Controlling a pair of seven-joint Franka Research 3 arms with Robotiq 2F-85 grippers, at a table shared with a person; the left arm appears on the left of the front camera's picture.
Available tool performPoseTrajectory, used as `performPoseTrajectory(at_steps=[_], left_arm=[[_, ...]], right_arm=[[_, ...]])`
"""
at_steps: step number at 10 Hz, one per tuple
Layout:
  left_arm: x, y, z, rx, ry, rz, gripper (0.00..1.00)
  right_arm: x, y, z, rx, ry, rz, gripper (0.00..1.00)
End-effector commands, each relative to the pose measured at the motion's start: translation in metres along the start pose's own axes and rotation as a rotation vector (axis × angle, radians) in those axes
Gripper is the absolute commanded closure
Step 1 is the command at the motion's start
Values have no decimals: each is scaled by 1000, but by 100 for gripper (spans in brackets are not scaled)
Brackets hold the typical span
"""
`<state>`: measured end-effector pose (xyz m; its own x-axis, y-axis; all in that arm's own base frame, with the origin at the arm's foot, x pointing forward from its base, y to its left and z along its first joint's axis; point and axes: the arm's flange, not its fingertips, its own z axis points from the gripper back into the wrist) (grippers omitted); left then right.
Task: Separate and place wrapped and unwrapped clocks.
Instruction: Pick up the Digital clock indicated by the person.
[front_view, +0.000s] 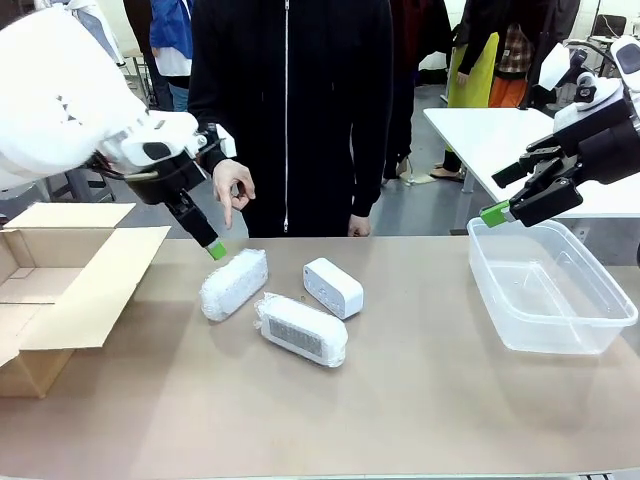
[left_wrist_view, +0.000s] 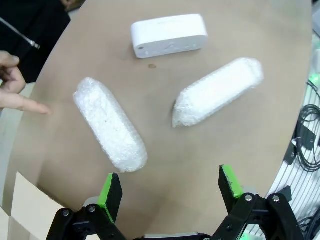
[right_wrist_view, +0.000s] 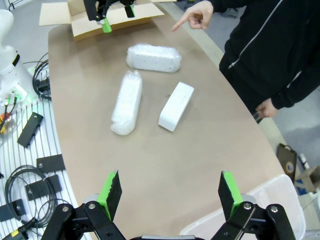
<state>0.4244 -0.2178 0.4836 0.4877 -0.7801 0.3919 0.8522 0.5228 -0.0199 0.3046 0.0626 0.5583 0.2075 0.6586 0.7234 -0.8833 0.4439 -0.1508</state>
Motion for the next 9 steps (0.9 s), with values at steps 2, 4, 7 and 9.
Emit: performPoseTrajectory(at_steps=[2,4,7,9], left_arm=[[23,13,-29,51,74,65,0],[33,24,-57,64,104,79,0],[39,43,-89,69,105,104,0],[41,54,-103,94,83,117,0]], right_arm=[[0,0,0,10,-9,-3,0],[0,0,0,10,-9,-3,0],[0,0,0,10,-9,-3,0],[0,0,0,10,-9,-3,0]])
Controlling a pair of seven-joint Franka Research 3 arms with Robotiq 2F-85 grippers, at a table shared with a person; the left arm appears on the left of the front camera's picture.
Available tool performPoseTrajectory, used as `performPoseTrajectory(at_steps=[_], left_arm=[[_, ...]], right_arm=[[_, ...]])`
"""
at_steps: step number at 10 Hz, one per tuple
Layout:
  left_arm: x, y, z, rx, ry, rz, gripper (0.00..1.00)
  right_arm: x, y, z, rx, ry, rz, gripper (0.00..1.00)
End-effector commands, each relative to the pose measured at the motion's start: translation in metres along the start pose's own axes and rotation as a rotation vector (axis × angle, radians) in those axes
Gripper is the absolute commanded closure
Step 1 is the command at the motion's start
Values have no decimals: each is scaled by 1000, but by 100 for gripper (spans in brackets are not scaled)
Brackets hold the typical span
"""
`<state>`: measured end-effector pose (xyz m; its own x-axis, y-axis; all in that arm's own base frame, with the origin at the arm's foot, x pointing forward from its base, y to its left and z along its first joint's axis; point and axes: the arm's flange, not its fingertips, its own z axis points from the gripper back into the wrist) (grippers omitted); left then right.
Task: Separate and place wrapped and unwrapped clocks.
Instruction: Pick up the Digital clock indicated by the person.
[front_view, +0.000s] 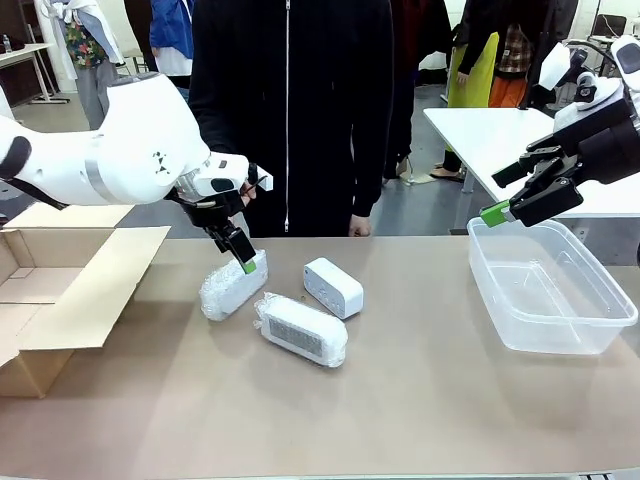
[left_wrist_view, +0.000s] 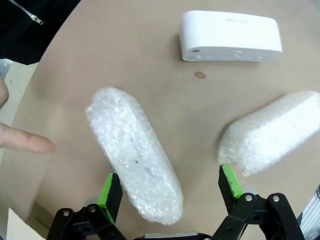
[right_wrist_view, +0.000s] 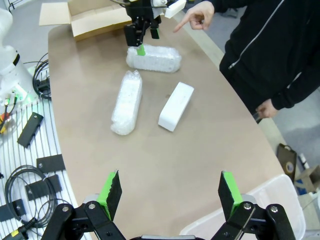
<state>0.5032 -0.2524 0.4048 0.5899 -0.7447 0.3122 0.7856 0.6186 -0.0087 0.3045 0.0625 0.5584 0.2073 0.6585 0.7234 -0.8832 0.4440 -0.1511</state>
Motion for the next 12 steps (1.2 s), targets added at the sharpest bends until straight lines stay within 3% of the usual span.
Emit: performPoseTrajectory(at_steps=[1,12], left_arm=[[9,6,-11,55,3,15,0],[4,22,-58,124,66,42,0]], right_arm=[[0,0,-1,10,-9,-3,0],[0,0,-1,10,-9,-3,0]])
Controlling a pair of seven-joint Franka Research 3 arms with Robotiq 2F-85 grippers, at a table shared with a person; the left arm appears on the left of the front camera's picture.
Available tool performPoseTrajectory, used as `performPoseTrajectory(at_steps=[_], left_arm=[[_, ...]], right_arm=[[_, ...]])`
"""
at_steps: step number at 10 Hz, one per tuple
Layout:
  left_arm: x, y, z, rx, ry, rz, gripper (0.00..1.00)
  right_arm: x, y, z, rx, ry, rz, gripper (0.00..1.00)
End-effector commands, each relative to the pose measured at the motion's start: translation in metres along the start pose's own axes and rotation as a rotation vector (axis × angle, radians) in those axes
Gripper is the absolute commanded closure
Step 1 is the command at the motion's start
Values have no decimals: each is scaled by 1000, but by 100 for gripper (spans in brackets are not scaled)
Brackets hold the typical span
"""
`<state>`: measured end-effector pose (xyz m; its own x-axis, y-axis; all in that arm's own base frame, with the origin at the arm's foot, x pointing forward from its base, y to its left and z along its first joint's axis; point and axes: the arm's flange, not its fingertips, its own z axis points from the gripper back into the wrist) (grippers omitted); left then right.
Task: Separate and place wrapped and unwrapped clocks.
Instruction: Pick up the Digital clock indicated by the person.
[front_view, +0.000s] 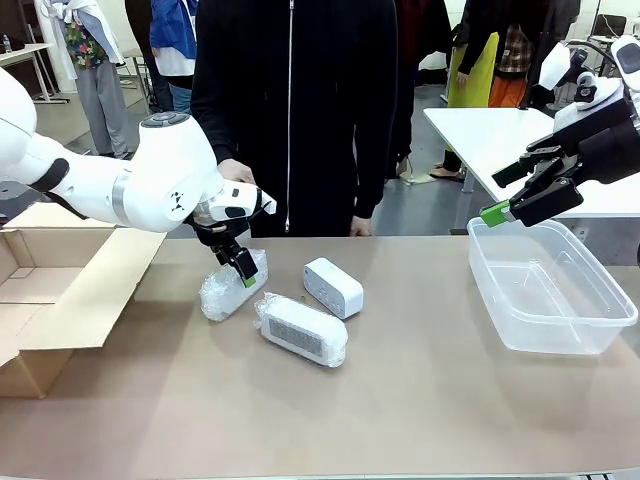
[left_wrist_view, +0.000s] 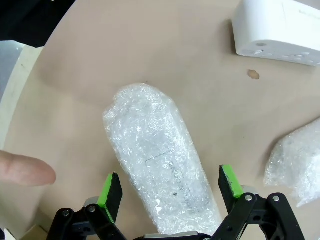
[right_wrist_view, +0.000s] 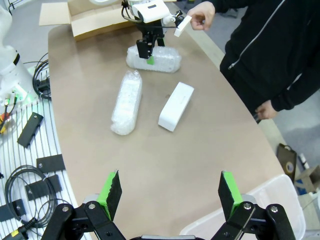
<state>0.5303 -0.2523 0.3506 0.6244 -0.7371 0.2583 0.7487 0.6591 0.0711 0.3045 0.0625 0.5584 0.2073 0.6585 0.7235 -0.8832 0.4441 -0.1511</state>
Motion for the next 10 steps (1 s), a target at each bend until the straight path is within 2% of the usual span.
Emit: performPoseTrajectory(at_steps=[1,2,3,4,5,6,7,8,9,10], left_arm=[[6,0,-3,36,16,13,0],[6,-2,-4,28,28,18,0],[7,-3,-4,31,50,23,20],[8,-3,-4,33,56,27,20],[8,-3,-4,36,61,30,40],[8,-3,-4,37,61,36,25],[8,-4,-4,36,65,44,60],[9,-4,-4,37,77,48,45],[9,-4,-3,36,79,50,80],[9,-3,-2,34,63,50,65]], right_arm=[[0,0,-1,10,-9,-3,0],[0,0,-1,10,-9,-3,0],[0,0,-1,10,-9,-3,0],[0,0,-1,10,-9,-3,0],[0,0,-1,10,-9,-3,0],[0,0,-1,10,-9,-3,0],[0,0,-1,10,-9,-3,0],[0,0,-1,10,-9,-3,0],[0,0,-1,10,-9,-3,0],[0,0,-1,10,-9,-3,0]])
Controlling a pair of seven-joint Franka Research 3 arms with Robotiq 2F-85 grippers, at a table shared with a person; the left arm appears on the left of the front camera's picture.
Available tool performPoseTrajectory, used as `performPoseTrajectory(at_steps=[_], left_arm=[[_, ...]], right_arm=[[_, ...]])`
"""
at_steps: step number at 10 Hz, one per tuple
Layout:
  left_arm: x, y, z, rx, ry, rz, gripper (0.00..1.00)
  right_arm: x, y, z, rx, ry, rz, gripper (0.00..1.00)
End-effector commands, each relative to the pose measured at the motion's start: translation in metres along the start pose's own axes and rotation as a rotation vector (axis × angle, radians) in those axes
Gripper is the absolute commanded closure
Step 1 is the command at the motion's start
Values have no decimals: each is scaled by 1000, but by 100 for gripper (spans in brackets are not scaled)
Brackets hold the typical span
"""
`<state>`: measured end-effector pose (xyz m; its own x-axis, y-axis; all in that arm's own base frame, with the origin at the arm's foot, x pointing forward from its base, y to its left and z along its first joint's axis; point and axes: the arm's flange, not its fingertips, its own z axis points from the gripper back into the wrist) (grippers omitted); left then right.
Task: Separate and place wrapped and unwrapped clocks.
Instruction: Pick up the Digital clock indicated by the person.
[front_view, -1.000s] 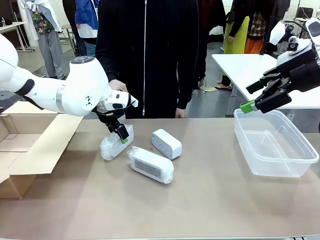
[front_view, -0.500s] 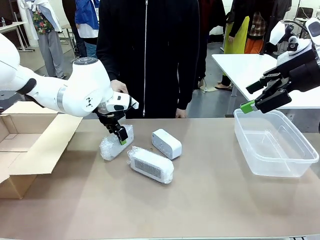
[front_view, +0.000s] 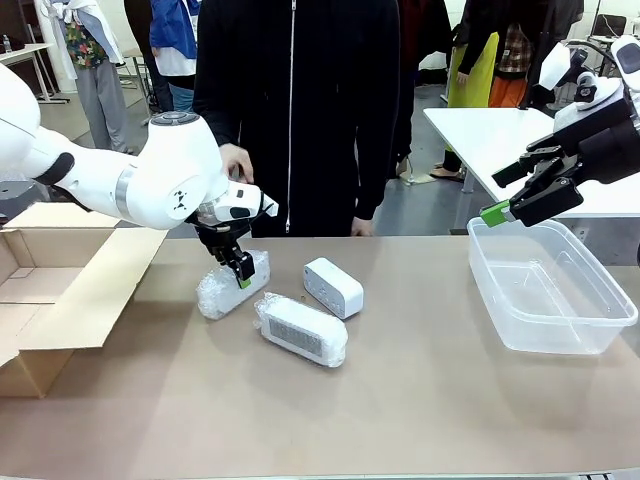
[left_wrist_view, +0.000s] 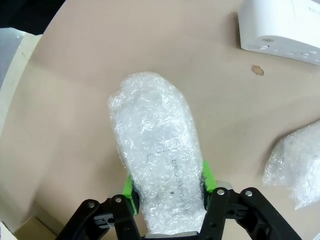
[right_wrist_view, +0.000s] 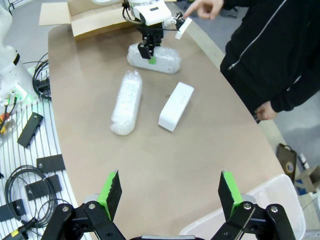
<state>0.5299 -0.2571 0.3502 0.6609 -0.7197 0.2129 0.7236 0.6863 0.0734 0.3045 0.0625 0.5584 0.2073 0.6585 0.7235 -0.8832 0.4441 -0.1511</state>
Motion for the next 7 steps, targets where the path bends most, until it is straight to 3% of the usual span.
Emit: performPoseTrajectory(at_steps=[1,4,7], left_arm=[[6,1,-1,22,17,26,65],[3,2,11,11,11,40,65],[-9,5,83,-9,0,67,65]], right_arm=[[0,0,-1,10,-9,-3,0],[0,0,-1,10,-9,-3,0],[0,0,-1,10,-9,-3,0]])
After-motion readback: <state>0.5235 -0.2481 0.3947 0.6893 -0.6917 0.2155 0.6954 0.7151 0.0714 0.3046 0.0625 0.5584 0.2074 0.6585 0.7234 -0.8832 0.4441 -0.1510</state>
